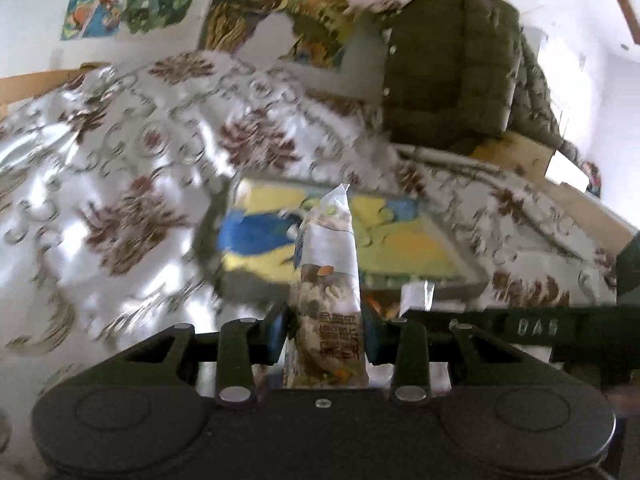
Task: Organize snacks
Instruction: 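Lift the nut bag with the left tool and lower it into the grey tray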
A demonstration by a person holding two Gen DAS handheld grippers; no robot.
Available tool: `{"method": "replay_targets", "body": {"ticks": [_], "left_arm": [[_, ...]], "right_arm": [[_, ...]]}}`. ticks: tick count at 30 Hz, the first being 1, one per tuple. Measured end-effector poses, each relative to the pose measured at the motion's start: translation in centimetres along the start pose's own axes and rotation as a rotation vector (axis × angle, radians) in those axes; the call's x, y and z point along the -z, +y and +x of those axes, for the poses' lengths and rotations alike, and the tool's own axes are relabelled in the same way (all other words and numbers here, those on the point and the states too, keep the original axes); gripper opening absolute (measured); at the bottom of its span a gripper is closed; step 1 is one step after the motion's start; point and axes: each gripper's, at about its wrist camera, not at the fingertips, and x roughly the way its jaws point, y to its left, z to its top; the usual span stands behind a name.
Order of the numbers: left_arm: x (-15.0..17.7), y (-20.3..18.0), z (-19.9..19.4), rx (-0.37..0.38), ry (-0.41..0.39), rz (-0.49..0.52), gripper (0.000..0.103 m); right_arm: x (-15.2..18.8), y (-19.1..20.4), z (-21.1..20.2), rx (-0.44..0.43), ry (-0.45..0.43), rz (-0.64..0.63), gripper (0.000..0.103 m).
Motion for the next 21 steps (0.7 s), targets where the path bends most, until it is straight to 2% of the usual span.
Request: {"method": "replay_targets", "body": {"ticks": [4,8,10,16,21], "left_arm": [[-2.1,-0.9,3.1,0.013,-0.044,-0.015,0.04],[-4.1,-0.1,6.2,0.017,-0.109,-0.121,0.04],[-4.7,0.1,7.7,0.002,-0.121,-0.127,0.04],[-5.1,1.6,10.5,-0.04,-0.107,-0.097,0.04],[-4.7,2.7,12.6,-0.077,-0.099,-0.091,0.04]], "right_arm": [[-1.3,-0.6,0.0,0.031,-0.043,-0.015,0.008],[-3.5,-1.7,0.4,0.07,-0.104,-0.01,0.009],[-4.9,-2.6,1.0,0.088,-0.142,0.012,0.009],[-7.3,-5.0,4.1,0.124,-0.194,0.076,0.009],[-7.2,-6.3,6.7,0.158,-0.19,0.088,0.009]]}}
